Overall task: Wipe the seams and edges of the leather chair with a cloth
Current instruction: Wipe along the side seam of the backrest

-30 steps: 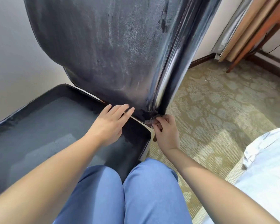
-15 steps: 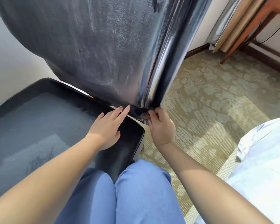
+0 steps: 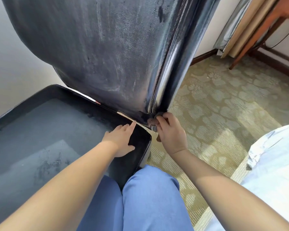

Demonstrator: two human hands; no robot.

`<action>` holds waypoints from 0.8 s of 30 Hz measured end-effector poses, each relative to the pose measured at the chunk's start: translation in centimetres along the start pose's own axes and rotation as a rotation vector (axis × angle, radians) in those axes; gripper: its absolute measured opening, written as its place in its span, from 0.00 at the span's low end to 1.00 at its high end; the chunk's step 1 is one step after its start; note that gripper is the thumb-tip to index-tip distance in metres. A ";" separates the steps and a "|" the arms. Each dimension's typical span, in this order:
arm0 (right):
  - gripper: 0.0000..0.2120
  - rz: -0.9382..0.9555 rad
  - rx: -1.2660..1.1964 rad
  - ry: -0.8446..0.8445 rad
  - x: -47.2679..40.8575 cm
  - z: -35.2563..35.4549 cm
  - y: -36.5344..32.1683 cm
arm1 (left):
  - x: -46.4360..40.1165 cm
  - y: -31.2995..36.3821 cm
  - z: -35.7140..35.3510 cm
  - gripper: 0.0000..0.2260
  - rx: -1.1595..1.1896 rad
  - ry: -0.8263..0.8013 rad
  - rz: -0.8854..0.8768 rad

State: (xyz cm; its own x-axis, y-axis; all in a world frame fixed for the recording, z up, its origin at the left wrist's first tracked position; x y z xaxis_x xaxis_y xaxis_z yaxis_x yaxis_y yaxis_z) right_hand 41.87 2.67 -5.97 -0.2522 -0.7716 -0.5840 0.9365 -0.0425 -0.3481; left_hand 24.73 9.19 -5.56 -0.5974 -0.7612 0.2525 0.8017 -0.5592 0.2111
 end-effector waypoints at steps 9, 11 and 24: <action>0.19 0.001 0.071 -0.277 1.3 -1.7 -0.2 | -1.4 0.4 -0.4 0.45 -0.003 -0.039 0.032; 0.26 0.065 0.147 -0.344 2.1 -2.6 0.5 | -1.6 0.3 -0.2 0.47 0.001 -0.040 0.038; 0.13 0.054 0.006 -0.044 0.0 -0.8 -1.4 | -1.7 0.5 0.2 0.49 -0.098 -0.047 0.026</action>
State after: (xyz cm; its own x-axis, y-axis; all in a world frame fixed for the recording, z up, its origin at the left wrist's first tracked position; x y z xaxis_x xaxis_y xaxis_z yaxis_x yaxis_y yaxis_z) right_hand 40.36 3.25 -6.07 -0.1905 -0.7999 -0.5690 0.9499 -0.0040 -0.3124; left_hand 26.18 10.25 -5.70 -0.5744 -0.7611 0.3015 0.8139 -0.5704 0.1106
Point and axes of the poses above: each hand's wrist, its own x-axis away from the middle knuckle, its own z-axis out of the back of the hand, y = z × x, the point moved 2 cm from there along -x, towards the middle knuckle, and after that the axes turned 13 degrees about y, right-handed, at the moved point
